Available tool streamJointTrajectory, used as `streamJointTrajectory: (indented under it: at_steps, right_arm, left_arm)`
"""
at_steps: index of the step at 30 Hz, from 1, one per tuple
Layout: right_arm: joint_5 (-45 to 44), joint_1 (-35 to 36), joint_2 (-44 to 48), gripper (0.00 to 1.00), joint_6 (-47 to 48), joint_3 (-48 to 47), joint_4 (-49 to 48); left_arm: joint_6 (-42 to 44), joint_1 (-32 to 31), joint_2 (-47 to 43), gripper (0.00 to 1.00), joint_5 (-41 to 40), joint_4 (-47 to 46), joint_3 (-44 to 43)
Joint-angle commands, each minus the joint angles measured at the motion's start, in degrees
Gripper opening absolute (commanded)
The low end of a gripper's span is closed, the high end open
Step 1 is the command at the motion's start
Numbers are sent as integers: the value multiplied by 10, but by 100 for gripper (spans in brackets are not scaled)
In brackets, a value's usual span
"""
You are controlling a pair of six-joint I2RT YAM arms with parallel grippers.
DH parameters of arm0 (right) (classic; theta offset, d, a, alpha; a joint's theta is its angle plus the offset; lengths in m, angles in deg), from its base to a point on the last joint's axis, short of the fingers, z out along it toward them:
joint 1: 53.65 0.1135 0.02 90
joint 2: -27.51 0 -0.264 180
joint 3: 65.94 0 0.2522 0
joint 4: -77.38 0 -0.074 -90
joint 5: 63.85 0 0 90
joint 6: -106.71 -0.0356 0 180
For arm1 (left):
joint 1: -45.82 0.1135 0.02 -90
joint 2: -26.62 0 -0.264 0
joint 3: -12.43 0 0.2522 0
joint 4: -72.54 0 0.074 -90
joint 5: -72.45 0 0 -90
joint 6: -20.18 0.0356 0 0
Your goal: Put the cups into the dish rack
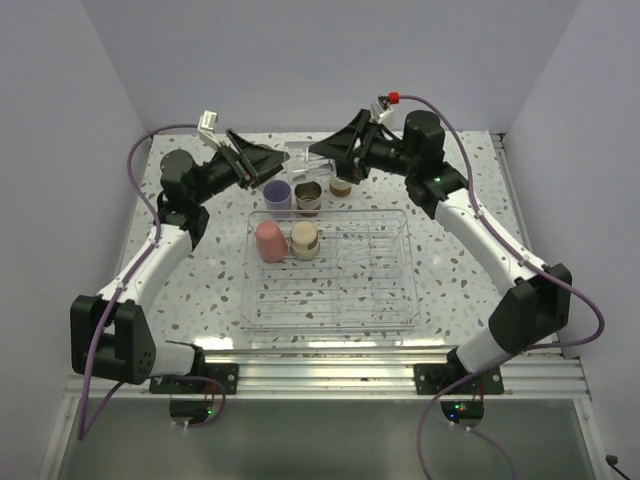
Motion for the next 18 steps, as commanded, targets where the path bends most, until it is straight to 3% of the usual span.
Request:
streamJointTrajectory:
  at_steps: [1,3,6,9,13,18]
  right_arm:
    - [-10,-51,60,0,55,12,65]
    - [-24,-72,79,0,97,7,159]
    - [-111,-88,100,0,245,-33,316]
    - [-197,-88,113,0,306,-44,423]
    - [-274,-89,131,0,372,-23,506]
    - [-315,-89,136,0,391,31,541]
  left_arm:
    - [100,20,-35,90,-12,134,-31]
    - [153,37,-41,90,-28,197,-45]
    - [226,53,-44,90,-71,312,-70]
    - [280,57,-38,90,-115,413,-96]
    - [320,59,-24,90,-151,486,-119]
    - [332,61,-8,90,-166,499,-130]
